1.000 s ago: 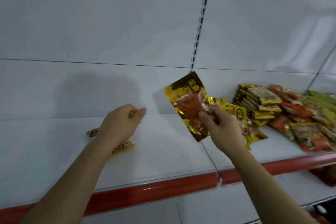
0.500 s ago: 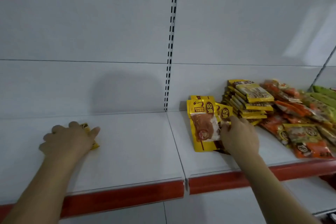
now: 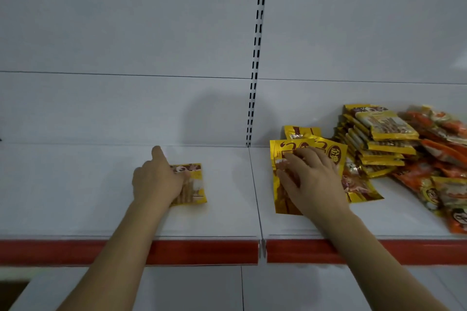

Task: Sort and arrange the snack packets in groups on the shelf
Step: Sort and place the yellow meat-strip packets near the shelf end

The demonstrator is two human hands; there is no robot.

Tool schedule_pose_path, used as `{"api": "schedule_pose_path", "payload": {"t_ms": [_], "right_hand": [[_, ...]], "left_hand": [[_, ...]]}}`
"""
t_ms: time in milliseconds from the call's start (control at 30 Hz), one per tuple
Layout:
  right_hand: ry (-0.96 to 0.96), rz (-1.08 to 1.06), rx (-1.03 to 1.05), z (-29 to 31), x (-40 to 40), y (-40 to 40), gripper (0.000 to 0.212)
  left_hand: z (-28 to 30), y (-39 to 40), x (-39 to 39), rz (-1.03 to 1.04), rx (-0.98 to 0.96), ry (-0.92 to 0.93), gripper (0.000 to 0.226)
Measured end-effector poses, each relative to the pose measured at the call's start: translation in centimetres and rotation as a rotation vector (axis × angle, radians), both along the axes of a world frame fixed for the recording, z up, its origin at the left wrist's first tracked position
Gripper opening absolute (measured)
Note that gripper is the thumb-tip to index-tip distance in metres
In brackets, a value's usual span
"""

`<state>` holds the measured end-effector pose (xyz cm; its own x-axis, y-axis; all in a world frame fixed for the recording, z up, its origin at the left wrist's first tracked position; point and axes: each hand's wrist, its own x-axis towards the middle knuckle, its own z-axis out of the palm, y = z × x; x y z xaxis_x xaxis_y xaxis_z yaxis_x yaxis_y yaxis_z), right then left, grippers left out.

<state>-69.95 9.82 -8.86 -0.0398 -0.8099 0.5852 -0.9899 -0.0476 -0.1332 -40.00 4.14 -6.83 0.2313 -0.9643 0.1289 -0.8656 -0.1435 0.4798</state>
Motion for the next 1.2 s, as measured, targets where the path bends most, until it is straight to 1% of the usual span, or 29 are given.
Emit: {"api": "schedule_pose_path", "payload": {"t_ms": [67,133,167,267,333,400,467,533,600,667,733,767,800,833,900,967,1067,1167,1200], "right_hand": [[-0.019,0.051,-0.035,-0.1,0.5,-0.1,0.045],[-0.027,0.094,-0.057,-0.1,1.5,0.0,0.044],[-0.028,0.113,-0.064,-0.1,2.3,0.1,0.044],[-0.036,0.161,-0.033,-0.5,4.8,0.5,0.042],[-0.04,0.216,0.005,-0.8,6.3,0.9,0.043],[-0.054,0.232,0.034,-0.5,7.4,1.1,0.048],[-0.115,0.215,0.014,0.1,8.0,1.5,0.053],[-0.253,0.185,-0.006,1.1,8.1,2.5,0.056],[-0.446,0.153,-0.013,2.1,7.6,3.8,0.054],[-0.585,0.127,-0.08,3.0,6.2,5.2,0.045],[-0.665,0.098,-0.169,4.0,4.0,6.6,0.037],[-0.71,0.073,-0.207,4.5,2.6,7.2,0.034],[-0.767,0.041,-0.229,5.1,1.1,7.8,0.034],[-0.825,0.004,-0.242,5.6,-0.4,8.2,0.037],[-0.88,-0.046,-0.242,6.6,-3.2,8.8,0.043],[-0.822,-0.088,-0.238,7.4,-6.1,9.1,0.045],[-0.728,-0.082,-0.255,8.6,-10.4,9.0,0.038],[-0.74,-0.084,-0.249,9.7,-15.1,7.1,0.026],[-0.732,-0.097,-0.247,10.2,-16.5,6.2,0.026]], "left_hand": [[0.1,0.0,-1.0,0.029,0.021,0.092,0.064],[-0.2,-0.2,-1.5,0.051,0.081,0.111,0.048],[-0.4,-0.3,-1.7,0.048,0.113,0.106,0.044],[-0.4,-0.6,-1.8,-0.047,0.142,0.083,0.033],[-0.3,-0.3,-1.9,-0.127,0.071,0.146,0.022],[-0.1,-0.1,-2.2,-0.205,-0.038,0.315,0.019],[0.8,0.4,-2.9,-0.292,-0.093,0.591,0.017],[2.2,1.2,-4.0,-0.387,-0.113,0.797,0.014],[3.8,2.2,-5.7,-0.456,-0.146,0.919,0.01],[5.2,3.2,-7.9,-0.51,-0.117,1.092,0.011],[5.7,4.1,-10.4,-0.591,-0.02,1.22,0.025],[5.9,4.6,-11.8,-0.637,0.036,1.226,0.032],[5.9,5.0,-13.3,-0.685,0.088,1.193,0.036],[5.9,5.6,-14.8,-0.739,0.122,1.127,0.036],[5.8,6.6,-18.2,-0.833,0.086,0.94,0.03],[6.1,7.0,-21.8,-0.859,-0.017,0.813,0.027],[7.3,6.1,-26.8,-0.819,-0.113,0.795,0.029],[8.6,4.6,-30.7,-0.768,-0.13,0.809,0.035],[8.7,4.1,-31.7,-0.759,-0.15,0.761,0.035]]}}
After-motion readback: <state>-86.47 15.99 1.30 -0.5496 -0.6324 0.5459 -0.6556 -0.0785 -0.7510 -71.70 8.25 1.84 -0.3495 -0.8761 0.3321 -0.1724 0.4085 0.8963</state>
